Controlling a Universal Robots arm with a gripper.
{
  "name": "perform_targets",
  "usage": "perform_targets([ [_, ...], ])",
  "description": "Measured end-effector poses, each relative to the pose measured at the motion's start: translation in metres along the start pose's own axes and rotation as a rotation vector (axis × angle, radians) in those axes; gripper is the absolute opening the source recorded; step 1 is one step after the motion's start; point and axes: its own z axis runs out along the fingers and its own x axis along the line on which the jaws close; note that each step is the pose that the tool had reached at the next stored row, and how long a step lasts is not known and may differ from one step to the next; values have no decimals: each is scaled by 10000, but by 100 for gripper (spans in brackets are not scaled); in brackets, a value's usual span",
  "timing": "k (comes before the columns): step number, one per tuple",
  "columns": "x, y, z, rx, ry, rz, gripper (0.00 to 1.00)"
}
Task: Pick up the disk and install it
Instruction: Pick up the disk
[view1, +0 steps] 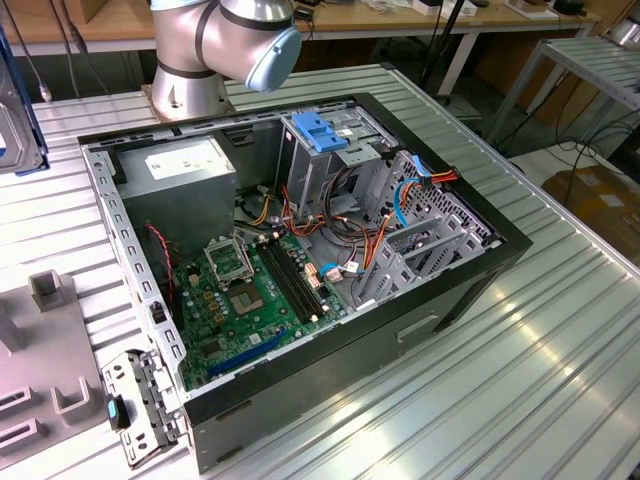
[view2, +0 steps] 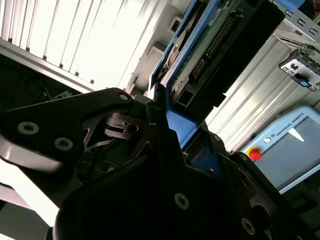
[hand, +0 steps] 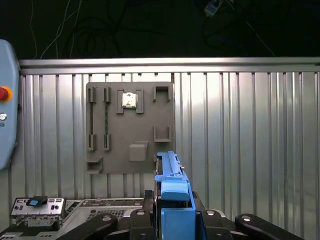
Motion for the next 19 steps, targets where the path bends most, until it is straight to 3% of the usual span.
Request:
perform_targets([
  [19,-2,-91,0,1,0,0,37],
])
